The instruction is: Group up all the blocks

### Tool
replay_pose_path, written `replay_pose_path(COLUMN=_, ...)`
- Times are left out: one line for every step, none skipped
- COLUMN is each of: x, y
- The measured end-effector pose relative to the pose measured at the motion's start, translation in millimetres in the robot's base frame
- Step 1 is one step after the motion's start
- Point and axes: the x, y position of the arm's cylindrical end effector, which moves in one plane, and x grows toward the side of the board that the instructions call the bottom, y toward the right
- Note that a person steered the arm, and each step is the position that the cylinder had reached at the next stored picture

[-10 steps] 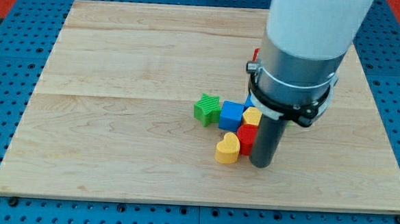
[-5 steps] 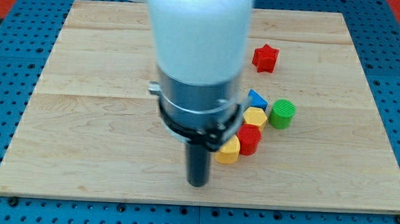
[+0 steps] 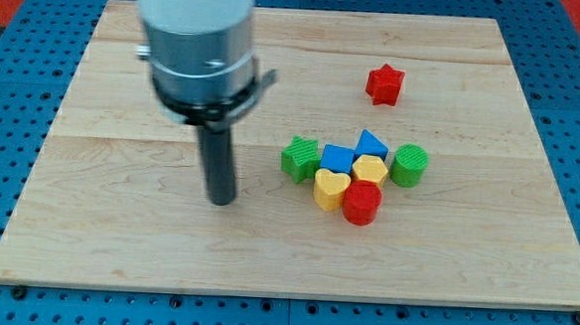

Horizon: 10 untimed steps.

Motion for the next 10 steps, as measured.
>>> replay_pose_path(x=-63.9, y=-69.9)
replay_pose_path(x=-163.2, y=-49.0)
replay_pose_path(x=-197.1, y=29.7)
replay_pose_path(x=-211.9, y=129.6)
replay_pose_path(x=-268.6, y=200.1)
replay_pose_path(x=-229.3, y=272.8)
replay_pose_path(x=-188.4, y=206.3)
replay_pose_path(x=-176.8, y=135.9)
replay_pose_path(x=-186.5, y=144.8)
replay_pose_path(x=-207.7, y=218.2)
